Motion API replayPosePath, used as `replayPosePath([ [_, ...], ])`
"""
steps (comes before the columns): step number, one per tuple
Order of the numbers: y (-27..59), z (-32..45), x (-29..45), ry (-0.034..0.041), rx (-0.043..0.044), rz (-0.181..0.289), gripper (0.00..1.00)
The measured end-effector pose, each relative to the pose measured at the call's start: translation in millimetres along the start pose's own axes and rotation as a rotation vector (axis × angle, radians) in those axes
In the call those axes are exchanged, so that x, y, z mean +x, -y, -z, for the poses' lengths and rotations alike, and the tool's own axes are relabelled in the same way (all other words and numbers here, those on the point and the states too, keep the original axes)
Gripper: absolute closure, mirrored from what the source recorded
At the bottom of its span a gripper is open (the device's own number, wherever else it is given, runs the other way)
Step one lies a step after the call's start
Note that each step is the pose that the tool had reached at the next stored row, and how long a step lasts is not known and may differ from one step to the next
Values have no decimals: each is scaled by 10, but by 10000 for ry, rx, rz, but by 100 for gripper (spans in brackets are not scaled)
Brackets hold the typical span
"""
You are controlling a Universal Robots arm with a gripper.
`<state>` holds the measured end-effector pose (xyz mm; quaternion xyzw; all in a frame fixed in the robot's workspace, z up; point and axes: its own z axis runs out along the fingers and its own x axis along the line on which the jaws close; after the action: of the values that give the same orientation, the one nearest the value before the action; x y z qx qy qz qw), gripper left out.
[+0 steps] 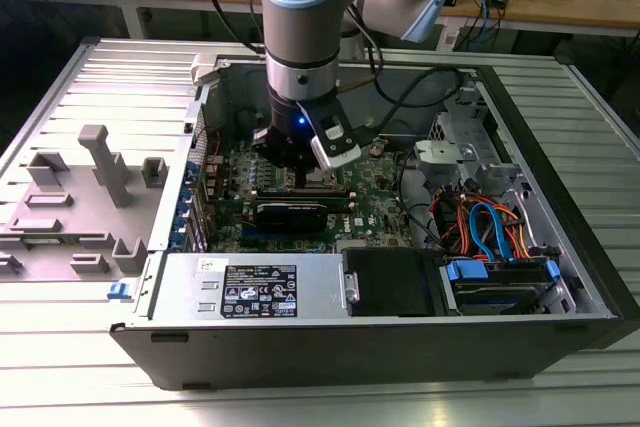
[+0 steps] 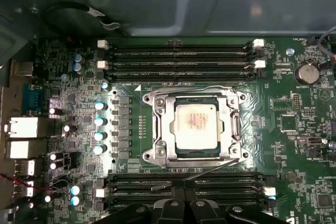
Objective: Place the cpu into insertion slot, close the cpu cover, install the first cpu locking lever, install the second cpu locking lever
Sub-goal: 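Install the second cpu locking lever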
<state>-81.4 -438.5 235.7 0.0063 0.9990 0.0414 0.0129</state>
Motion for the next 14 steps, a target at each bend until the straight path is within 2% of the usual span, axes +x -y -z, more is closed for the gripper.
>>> replayPosePath([
  [4,9,-41,16,-1,-79,-1,89],
  [14,9,-42,19,-1,-80,-2,89],
])
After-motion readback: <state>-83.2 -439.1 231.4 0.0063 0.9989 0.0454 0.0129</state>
